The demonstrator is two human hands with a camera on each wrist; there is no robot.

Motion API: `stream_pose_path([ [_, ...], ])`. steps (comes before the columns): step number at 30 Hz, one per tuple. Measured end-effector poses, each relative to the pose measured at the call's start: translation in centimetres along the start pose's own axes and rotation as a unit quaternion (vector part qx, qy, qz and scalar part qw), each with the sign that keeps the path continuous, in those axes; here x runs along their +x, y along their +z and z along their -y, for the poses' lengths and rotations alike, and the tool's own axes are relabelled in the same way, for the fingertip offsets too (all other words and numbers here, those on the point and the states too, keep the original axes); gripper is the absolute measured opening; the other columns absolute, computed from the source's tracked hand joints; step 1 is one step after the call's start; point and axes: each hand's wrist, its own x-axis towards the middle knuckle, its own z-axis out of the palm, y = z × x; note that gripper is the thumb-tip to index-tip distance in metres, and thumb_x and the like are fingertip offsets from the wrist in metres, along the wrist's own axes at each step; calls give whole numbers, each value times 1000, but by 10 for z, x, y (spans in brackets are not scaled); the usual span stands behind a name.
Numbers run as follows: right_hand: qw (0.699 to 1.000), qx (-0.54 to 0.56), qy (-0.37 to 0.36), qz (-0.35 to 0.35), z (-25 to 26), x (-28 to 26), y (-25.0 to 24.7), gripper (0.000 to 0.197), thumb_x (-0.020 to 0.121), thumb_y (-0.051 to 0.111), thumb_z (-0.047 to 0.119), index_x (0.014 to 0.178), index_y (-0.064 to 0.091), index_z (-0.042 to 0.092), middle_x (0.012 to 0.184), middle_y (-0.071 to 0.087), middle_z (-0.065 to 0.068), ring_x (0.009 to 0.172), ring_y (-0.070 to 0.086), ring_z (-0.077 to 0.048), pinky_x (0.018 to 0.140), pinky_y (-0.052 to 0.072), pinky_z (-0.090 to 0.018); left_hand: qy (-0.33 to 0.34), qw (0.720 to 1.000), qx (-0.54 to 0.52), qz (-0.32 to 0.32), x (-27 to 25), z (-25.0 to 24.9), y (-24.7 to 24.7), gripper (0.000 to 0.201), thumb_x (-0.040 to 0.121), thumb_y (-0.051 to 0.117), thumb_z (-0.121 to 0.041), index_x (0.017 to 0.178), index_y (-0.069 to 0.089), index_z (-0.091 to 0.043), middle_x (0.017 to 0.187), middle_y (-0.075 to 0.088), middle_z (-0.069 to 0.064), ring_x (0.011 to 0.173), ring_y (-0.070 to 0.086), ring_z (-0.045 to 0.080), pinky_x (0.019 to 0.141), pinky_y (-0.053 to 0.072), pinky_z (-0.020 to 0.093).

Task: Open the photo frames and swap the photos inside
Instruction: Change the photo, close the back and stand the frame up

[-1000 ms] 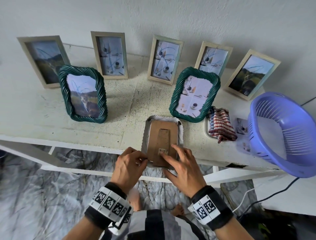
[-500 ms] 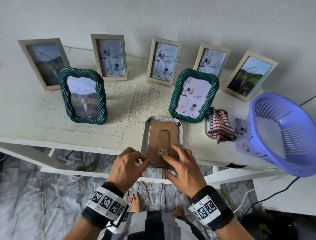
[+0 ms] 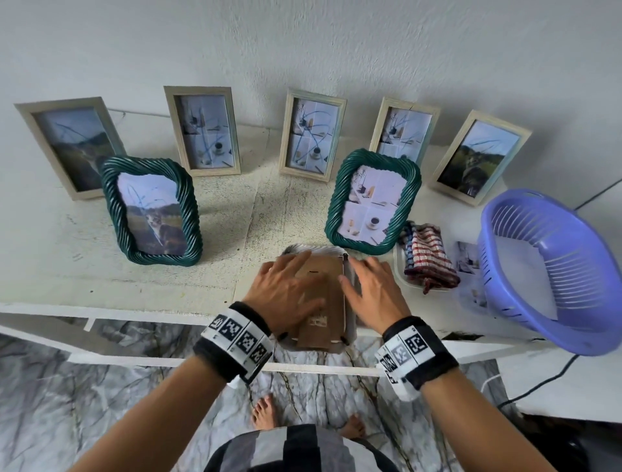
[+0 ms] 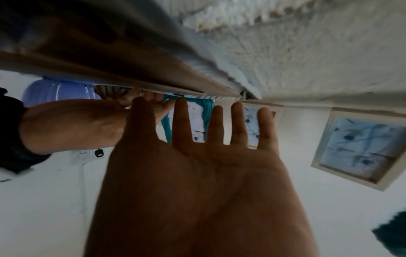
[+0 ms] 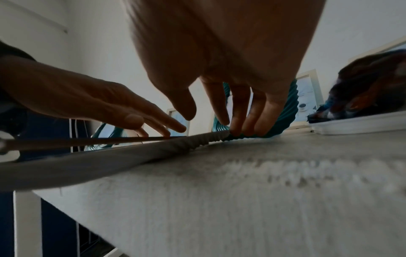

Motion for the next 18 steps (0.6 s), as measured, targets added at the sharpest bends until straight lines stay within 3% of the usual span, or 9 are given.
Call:
stream_pose_path([
  [2,1000,-10,-5,9,-1,7,1,47,95,45,37,124,59,2,106,57,-14,98,52,-32,86,47,-42,-10,1000,1,10,4,-2,1,61,90,34,-71,145,28,-47,162,12,-3,147,12,22,116,21,53],
  [7,1000,11,-8,17,-5,10,-2,39,95,46,29,121,62,4,109,54,-12,101,51,-29,88,47,-40,-12,1000,3,-4,6,-4,1,59,90,43,-66,144,30,-46,160,17,-1,146,15,24,112,30,51],
  [14,991,128,25,-4,-6,7,2,47,91,40,32,121,60,2,115,55,-9,110,51,-23,96,37,-27,-14,1000,-17,-11,6,-4,0,58,88,46,-66,141,34,-46,160,19,-3,146,14,23,112,30,51],
  [18,991,129,31,3,-8,8,4,51,90,36,37,120,60,4,113,54,-7,107,51,-24,95,39,-31,-16,999,-28,-15,6,-3,2,59,87,46,-67,141,35,-46,160,20,-2,146,15,23,112,30,51],
])
